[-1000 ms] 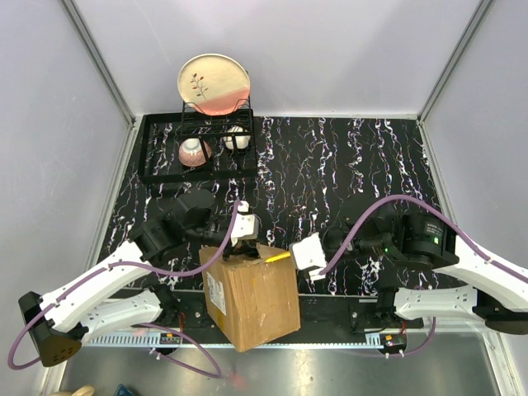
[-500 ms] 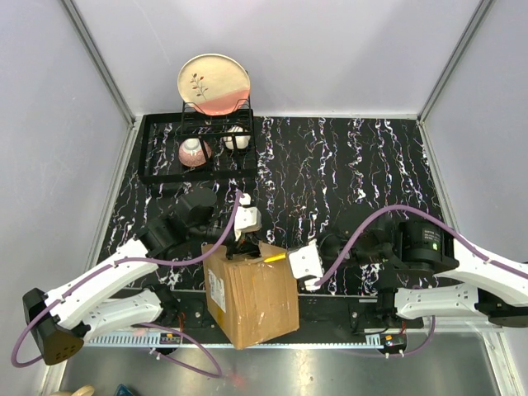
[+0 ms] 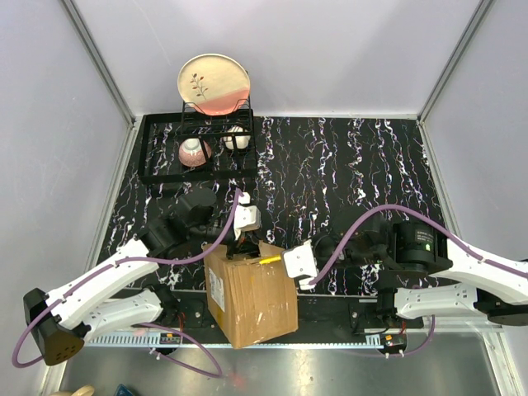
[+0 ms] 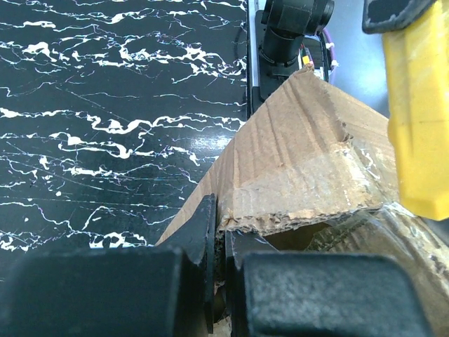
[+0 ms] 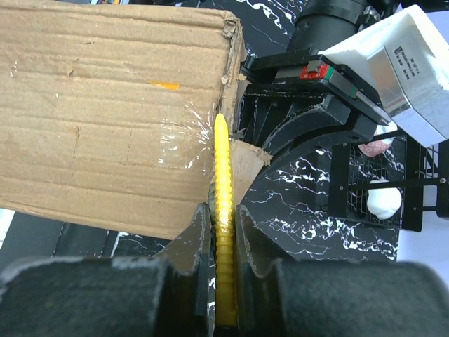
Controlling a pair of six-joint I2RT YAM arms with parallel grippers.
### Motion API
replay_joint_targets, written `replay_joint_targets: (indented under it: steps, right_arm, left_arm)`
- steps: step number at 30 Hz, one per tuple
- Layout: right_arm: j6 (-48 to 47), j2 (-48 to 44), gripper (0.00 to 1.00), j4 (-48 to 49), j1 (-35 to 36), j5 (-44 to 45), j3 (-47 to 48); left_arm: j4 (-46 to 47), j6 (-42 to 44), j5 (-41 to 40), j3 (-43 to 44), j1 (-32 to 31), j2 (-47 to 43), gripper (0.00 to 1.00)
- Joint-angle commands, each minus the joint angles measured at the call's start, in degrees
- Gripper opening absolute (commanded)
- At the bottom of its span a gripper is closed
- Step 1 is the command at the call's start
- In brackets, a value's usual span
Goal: Unpack the express box
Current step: Cut the express box at the center of the board.
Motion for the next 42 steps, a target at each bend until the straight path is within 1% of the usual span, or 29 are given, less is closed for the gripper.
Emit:
replay_joint_targets:
  steps: [1, 6, 13, 19, 23, 28, 32, 35, 37, 38, 39, 40, 41, 42]
  right_arm:
    - [2.5, 5.1, 0.0, 16.2, 1.9, -7.8, -1.3]
    - [3.3, 3.8, 0.0, 14.1, 2.2, -5.0, -0.9]
    - [6.9, -2.1, 0.0, 5.6, 2.2, 0.1, -1.4]
    - [8.4, -3.8, 0.0, 0.3, 2.4, 2.7, 1.0]
    - [9.0, -6.2, 0.0, 0.7, 2.3, 3.1, 1.1]
    - [9.6, -6.0, 0.0, -2.9, 2.3, 4.1, 2.2]
    - [10.0, -8.4, 0.0, -2.9, 2.4, 5.5, 3.7]
    - [10.6, -10.2, 0.0, -3.6, 2.4, 7.0, 5.2]
    - [11.3, -10.7, 0.0, -4.5, 2.3, 7.1, 5.6]
    - [11.8, -10.8, 0.0, -4.8, 2.3, 7.1, 5.6]
    - [12.1, -11.0, 0.0, -4.5, 2.3, 8.4, 5.4]
    - [12.9, -11.0, 0.0, -4.0, 2.3, 8.2, 5.0]
    - [13.4, -10.9, 0.0, -3.5, 2.3, 7.9, 4.2]
    - [13.7, -10.7, 0.0, -3.0, 2.4, 7.8, 4.0]
  left_arm:
    - [13.0, -5.7, -1.8, 1.3, -0.5, 1.1, 0.0]
    - [11.9, -4.9, 0.4, 1.3, -0.4, 0.5, 0.0]
    - [10.3, -2.7, 2.2, 0.0, -0.4, -1.7, 0.0]
    - [9.1, -1.1, 3.0, -0.6, -0.3, -2.7, 0.0]
    - [8.9, -0.5, 3.2, -1.1, -0.2, -3.3, 0.0]
    - [8.8, -0.2, 3.6, -1.4, -0.2, -3.7, 0.0]
    - [8.9, 0.4, 3.4, -1.8, -0.1, -4.1, 0.0]
    - [7.7, 1.8, 1.8, -1.8, -0.1, -4.3, 0.0]
    - [6.0, 4.6, -0.2, -1.1, 0.0, -4.3, 0.0]
    - [3.5, 8.4, -2.9, -0.2, 0.0, -4.3, 0.0]
    - [2.1, 10.5, -4.7, 0.3, 0.0, -4.3, 0.0]
    - [-0.6, 14.9, -6.9, 1.1, 0.0, -4.1, 0.0]
    - [-1.5, 16.2, -9.4, 2.9, 0.0, -3.8, 0.0]
    - [-2.7, 17.1, -14.9, 4.2, 0.0, -3.4, 0.0]
